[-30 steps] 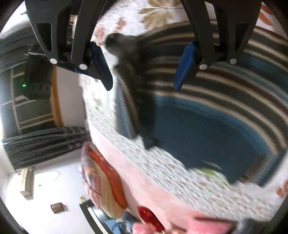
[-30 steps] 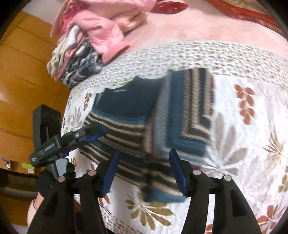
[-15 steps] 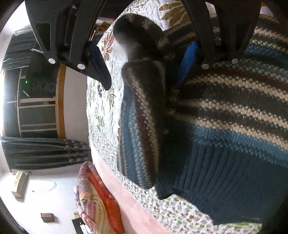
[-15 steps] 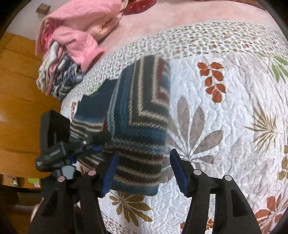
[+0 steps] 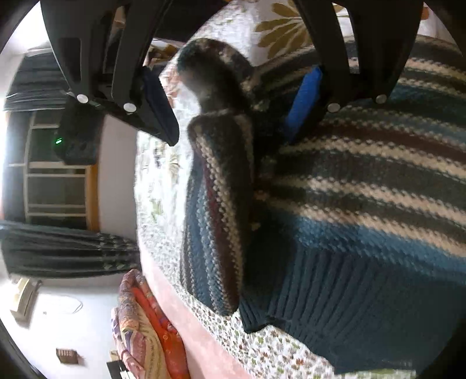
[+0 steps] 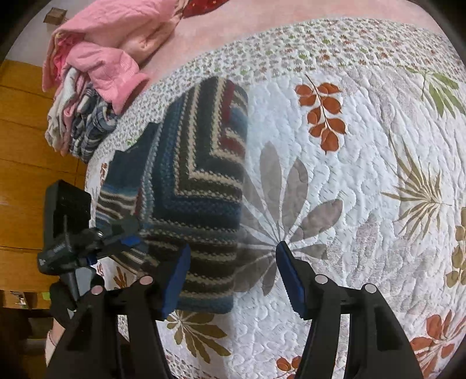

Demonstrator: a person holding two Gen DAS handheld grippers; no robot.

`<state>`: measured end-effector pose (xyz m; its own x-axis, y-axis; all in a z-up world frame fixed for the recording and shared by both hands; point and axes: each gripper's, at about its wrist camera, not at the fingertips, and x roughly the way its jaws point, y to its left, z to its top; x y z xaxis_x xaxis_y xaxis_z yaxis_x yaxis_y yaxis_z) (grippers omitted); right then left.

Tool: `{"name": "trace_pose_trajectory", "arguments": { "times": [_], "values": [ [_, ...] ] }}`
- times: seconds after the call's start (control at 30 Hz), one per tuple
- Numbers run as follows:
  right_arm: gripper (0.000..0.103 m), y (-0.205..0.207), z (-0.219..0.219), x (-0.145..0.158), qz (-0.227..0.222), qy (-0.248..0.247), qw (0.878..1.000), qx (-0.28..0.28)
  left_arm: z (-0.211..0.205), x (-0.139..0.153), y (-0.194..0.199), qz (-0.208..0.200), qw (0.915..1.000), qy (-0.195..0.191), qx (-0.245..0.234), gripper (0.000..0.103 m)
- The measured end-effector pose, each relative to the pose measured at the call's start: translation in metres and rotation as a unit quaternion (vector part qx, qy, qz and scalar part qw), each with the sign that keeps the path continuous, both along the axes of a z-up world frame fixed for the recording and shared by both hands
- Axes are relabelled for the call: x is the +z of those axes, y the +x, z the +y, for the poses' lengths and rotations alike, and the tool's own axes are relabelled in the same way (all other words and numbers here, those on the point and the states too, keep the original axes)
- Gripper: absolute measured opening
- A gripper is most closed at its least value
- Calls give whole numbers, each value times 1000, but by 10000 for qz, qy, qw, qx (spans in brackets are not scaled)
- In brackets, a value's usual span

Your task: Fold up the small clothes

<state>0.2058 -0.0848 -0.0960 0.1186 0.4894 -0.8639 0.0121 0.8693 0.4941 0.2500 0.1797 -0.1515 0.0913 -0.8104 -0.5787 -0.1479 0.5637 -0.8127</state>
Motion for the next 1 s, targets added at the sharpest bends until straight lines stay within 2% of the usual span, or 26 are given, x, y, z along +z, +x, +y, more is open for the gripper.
{"name": "trace_pose_trajectory", "arguments": {
  "times": [0.17, 0.3, 0.37, 0.43, 0.5, 0.67, 0.83, 1.0],
  "values": [
    [62, 0, -3, 1, -11, 12, 10000, -28, -18, -10, -2, 106, 9996, -217, -123, 75],
    [62, 1, -5, -3, 46, 27, 10000, -82, -32, -15, 1, 52, 9997, -11, -236, 73],
    [62, 2, -5, -5, 69, 15, 9999, -106, -37, -18, 1, 26, 9997, 90, -230, 58],
    [62, 2, -5, -4, 58, 20, 9999, -111, -40, -18, 2, -37, 9995, 174, -253, 49],
    [62, 2, -6, -3, 32, 11, 9999, -106, -40, -17, 3, -67, 9996, 149, -229, 45],
    [62, 2, -2, -4, 51, -13, 9999, -113, -30, -6, 3, -314, 9992, 169, -183, 24],
    [62, 4, 4, -1, -10, -37, 10000, -39, -10, 21, 0, -667, 9976, 157, -92, 21],
    [62, 4, 11, 0, -51, 18, 10000, -13, 27, 48, -2, -896, 9957, 201, 111, 20]
  ]
}}
